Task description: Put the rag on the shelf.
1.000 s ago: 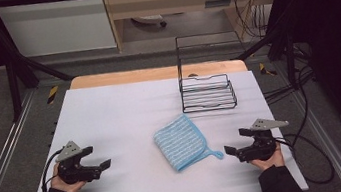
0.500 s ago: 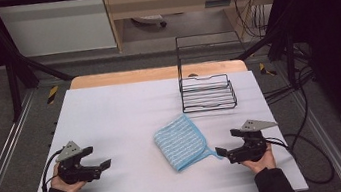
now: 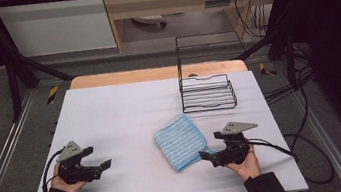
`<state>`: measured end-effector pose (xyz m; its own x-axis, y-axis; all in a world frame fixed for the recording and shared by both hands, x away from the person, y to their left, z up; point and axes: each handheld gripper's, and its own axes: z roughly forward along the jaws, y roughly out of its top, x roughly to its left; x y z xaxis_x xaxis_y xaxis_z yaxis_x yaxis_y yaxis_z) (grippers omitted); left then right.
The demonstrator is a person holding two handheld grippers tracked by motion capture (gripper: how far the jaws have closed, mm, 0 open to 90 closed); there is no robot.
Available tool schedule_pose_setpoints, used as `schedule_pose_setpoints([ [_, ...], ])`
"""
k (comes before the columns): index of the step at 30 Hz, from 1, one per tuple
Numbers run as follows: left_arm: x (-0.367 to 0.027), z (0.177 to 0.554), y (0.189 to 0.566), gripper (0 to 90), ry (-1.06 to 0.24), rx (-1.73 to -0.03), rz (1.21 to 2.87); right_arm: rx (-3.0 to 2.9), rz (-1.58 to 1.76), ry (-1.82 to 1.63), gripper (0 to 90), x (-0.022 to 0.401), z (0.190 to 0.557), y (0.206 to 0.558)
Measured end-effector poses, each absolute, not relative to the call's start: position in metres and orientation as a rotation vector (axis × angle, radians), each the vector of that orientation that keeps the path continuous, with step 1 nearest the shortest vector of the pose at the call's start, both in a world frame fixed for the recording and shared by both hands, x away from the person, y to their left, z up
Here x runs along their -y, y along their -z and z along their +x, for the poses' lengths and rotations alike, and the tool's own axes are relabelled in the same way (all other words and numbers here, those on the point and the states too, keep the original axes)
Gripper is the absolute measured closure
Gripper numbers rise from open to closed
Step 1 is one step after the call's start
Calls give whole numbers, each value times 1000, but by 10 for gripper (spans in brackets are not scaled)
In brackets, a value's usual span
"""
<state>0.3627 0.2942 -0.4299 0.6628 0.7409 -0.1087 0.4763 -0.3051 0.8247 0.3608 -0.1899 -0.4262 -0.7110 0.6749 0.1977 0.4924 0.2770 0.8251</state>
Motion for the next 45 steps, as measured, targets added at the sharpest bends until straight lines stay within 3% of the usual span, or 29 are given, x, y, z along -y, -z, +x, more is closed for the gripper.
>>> schedule_pose_setpoints([
  [7, -294, 362, 430, 82, -369, -950, 1965, -2397, 1027, -1386, 79, 170, 356, 425],
  [9, -294, 362, 429, 82, -373, -950, 1968, -2421, 987, -1403, 151, 161, 355, 426],
  [18, -294, 364, 431, 84, -350, -962, 1950, -2493, 893, -1386, 323, 134, 350, 430],
  [31, -291, 363, 433, 85, -356, -951, 1979, -2562, 867, -1356, 522, 105, 351, 442],
  [40, -291, 363, 432, 86, -364, -957, 1981, -2598, 773, -1199, 585, 92, 349, 450],
  [45, -291, 363, 433, 88, -370, -957, 1991, -2581, 789, -1170, 704, 91, 350, 451],
])
